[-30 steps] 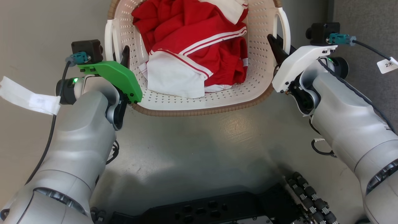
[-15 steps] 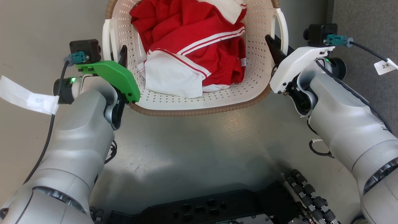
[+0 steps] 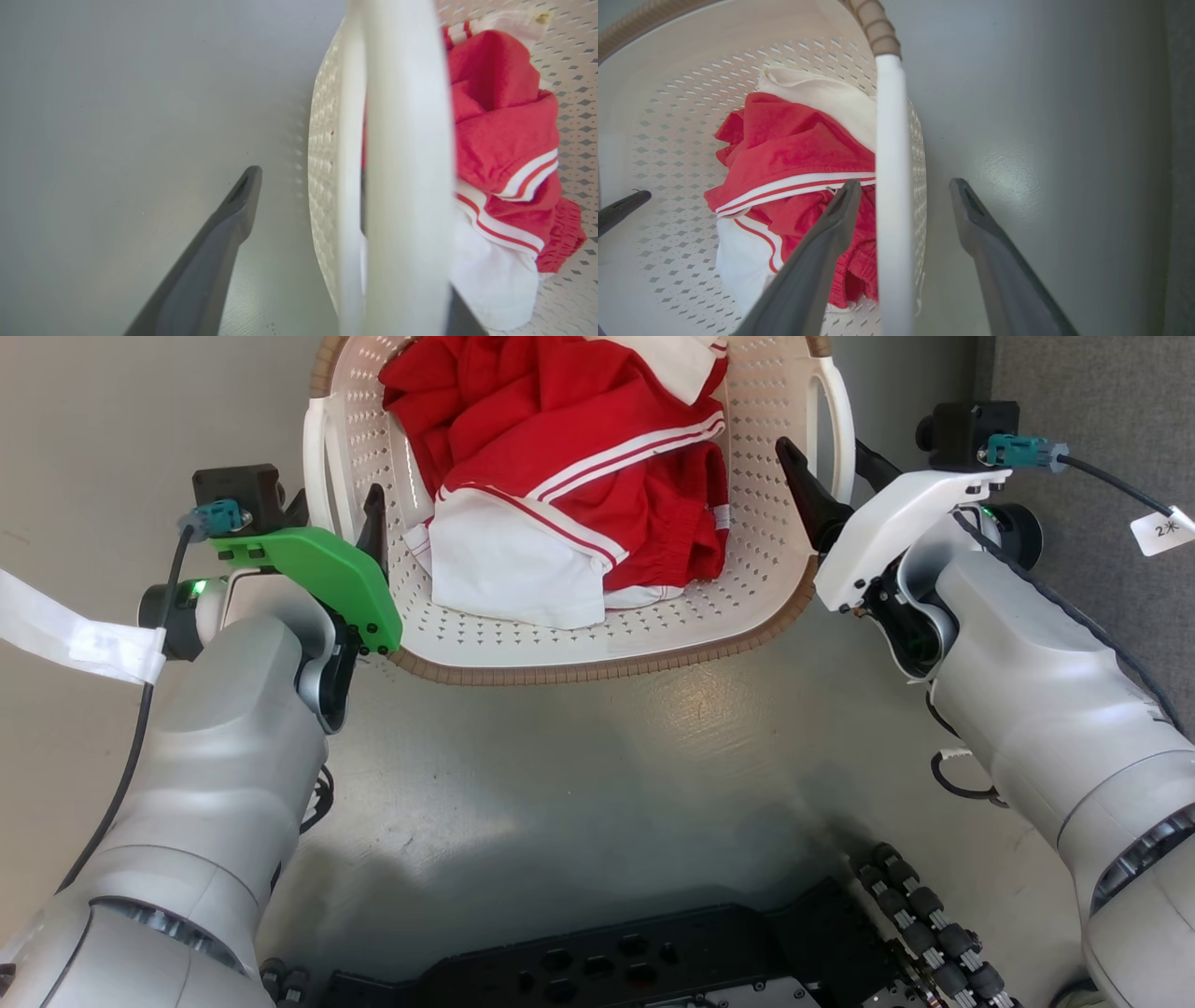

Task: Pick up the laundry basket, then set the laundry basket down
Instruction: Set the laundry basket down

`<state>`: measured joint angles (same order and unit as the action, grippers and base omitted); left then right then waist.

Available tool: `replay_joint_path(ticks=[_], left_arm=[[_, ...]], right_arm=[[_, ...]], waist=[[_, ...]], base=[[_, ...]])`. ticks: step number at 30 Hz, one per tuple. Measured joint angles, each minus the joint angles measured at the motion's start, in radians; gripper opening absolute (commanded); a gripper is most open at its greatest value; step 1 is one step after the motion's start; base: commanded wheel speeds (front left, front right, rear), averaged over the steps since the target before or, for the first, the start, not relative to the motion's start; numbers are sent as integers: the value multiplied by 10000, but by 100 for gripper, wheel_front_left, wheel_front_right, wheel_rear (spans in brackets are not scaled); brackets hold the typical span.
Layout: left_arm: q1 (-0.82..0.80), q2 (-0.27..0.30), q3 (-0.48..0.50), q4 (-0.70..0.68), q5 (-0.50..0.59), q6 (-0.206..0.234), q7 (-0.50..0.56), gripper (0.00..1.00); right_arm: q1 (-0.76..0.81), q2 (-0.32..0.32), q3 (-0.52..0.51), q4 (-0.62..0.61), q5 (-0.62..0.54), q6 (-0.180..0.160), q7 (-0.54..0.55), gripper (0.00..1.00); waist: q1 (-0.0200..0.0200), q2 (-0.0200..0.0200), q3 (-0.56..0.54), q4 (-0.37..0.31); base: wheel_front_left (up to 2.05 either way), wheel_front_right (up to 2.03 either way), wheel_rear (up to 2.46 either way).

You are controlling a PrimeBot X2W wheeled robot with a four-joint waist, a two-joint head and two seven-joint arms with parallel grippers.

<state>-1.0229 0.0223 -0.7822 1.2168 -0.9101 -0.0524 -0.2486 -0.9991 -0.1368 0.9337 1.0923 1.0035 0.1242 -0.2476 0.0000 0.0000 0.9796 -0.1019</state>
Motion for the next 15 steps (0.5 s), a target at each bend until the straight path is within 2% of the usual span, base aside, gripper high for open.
replay_joint_path(ticks=[15], left_arm=[[105, 0, -31, 259, 79, -13, -2, 100]], right_arm=[[103, 84, 46, 65, 27, 0, -27, 100]], waist=[[0, 0, -702, -63]], base=[[0, 0, 0]])
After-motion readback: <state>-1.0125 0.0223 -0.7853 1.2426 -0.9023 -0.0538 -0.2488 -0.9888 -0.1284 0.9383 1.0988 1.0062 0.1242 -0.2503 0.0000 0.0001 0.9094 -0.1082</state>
